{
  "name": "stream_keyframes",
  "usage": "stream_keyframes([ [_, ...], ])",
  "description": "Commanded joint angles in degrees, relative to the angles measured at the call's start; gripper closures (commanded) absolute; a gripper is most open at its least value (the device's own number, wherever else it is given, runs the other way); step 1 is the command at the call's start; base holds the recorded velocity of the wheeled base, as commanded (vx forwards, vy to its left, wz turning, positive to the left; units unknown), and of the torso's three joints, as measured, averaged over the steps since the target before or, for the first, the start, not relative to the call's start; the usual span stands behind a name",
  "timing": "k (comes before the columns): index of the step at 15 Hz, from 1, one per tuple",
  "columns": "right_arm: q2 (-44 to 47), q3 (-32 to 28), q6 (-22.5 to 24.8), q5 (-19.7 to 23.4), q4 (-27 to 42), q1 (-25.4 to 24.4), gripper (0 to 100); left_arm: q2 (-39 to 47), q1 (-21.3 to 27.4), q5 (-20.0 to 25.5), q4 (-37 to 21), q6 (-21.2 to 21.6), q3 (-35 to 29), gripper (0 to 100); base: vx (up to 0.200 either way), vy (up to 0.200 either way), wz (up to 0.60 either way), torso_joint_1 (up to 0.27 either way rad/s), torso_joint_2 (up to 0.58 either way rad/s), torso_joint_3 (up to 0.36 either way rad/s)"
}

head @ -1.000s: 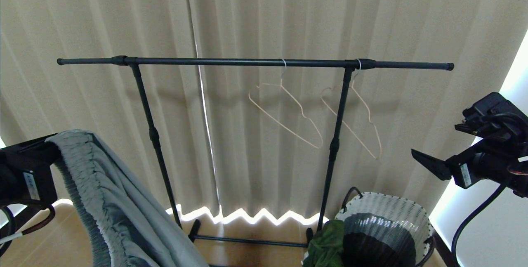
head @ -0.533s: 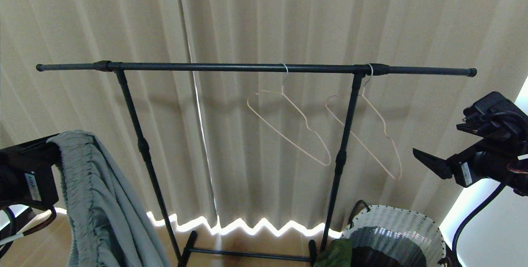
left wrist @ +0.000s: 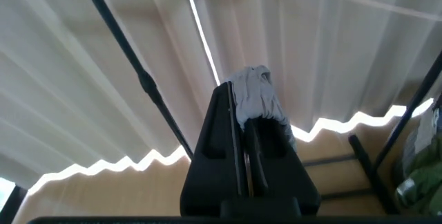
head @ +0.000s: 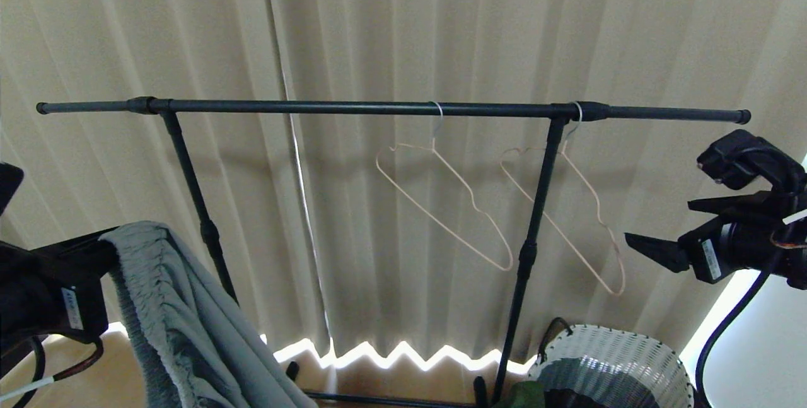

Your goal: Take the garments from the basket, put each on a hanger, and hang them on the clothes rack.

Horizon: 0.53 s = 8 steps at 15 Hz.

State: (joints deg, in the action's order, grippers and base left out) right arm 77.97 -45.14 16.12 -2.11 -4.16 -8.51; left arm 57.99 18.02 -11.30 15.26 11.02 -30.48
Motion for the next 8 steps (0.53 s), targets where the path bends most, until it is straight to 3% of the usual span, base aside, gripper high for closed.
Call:
stream_keyframes([
  [1, 2.1, -6.27, -2.23, 0.0, 4.95, -0.81, 0, 0.9, 0.18, 0.05, 0.65, -0.03, 0.59, 100, 0.0, 0.0, 0.0, 0.0, 0.0, 0.0],
  [3, 3.42, -8.03, -2.49, -0.09, 6.18, -1.16, 0, 1.34, 0.7, 0.14, 2.58, -1.35, 1.12, 100, 0.0, 0.0, 0.0, 0.0, 0.0, 0.0],
  [6, 7.99, -10.05, -2.84, -7.65, 5.56, -4.41, 0, 3.36, 0.88, 1.11, 8.2, -5.13, 3.67, 100, 0.0, 0.0, 0.0, 0.0, 0.0, 0.0],
  [8, 10.8, -12.51, -5.13, -8.09, 5.65, -4.59, 0, 5.2, 0.44, 3.48, 11.98, -4.96, 4.37, 100, 0.0, 0.0, 0.0, 0.0, 0.0, 0.0],
])
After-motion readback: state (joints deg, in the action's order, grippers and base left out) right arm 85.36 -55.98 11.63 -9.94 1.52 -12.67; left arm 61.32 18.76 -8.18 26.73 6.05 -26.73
